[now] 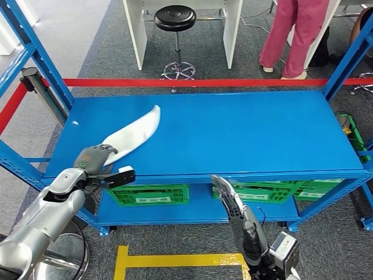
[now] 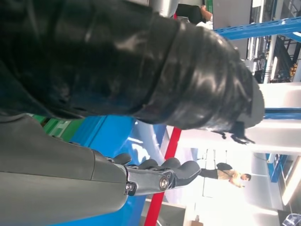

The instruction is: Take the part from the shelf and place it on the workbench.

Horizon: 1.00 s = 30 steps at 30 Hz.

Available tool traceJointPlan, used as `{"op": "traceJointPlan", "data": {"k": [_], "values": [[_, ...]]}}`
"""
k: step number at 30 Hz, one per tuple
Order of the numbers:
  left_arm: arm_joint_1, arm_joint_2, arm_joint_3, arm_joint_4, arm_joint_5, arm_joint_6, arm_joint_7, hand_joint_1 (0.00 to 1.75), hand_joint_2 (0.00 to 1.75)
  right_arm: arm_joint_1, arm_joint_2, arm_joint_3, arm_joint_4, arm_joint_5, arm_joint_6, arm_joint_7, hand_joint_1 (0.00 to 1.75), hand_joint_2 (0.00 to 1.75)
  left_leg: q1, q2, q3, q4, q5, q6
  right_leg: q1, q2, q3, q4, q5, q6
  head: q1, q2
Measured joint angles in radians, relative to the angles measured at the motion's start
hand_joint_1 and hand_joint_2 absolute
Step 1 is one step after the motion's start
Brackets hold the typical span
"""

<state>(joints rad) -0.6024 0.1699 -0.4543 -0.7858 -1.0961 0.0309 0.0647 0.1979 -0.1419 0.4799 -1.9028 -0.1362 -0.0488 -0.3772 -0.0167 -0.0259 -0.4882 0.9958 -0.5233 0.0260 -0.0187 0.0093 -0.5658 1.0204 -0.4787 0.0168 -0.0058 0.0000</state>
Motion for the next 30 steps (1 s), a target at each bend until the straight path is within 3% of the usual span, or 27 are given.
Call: {"op": "traceJointPlan", "data": {"k": [8, 16, 23, 30], "values": [[-0.014, 0.000, 0.000, 0.018, 0.023, -0.001, -0.018, 1.75, 1.75, 0.001, 0.000, 0.000, 0.000, 0.000, 0.000, 0.000, 0.00, 0.00, 0.000, 0.000, 0.000, 0.000, 0.000, 0.000, 0.000, 0.000, 0.001, 0.000, 0.000, 0.000, 0.000, 0.000], [-0.009, -0.004, 0.003, -0.012, 0.152, -0.028, -0.059, 1.75, 1.75, 0.000, 0.000, 0.000, 0.002, -0.001, -0.004, -0.003, 0.00, 0.00, 0.000, 0.000, 0.001, 0.000, 0.000, 0.000, 0.000, 0.000, 0.002, 0.000, 0.000, 0.000, 0.000, 0.000], [0.053, -0.020, 0.027, -0.181, 0.559, -0.160, -0.077, 1.75, 1.75, 0.002, 0.000, -0.001, 0.003, -0.002, -0.016, -0.003, 0.00, 0.00, 0.000, 0.000, 0.001, 0.000, 0.000, 0.000, 0.000, -0.001, 0.002, 0.000, 0.000, 0.000, 0.000, 0.000], [0.154, -0.019, 0.022, -0.519, 0.990, -0.214, -0.038, 1.75, 1.75, 0.021, 0.000, -0.008, 0.003, -0.002, -0.056, -0.014, 0.00, 0.00, 0.000, 0.000, -0.001, 0.000, 0.000, 0.000, -0.001, 0.000, -0.001, 0.000, 0.000, 0.000, 0.000, 0.000]]}}
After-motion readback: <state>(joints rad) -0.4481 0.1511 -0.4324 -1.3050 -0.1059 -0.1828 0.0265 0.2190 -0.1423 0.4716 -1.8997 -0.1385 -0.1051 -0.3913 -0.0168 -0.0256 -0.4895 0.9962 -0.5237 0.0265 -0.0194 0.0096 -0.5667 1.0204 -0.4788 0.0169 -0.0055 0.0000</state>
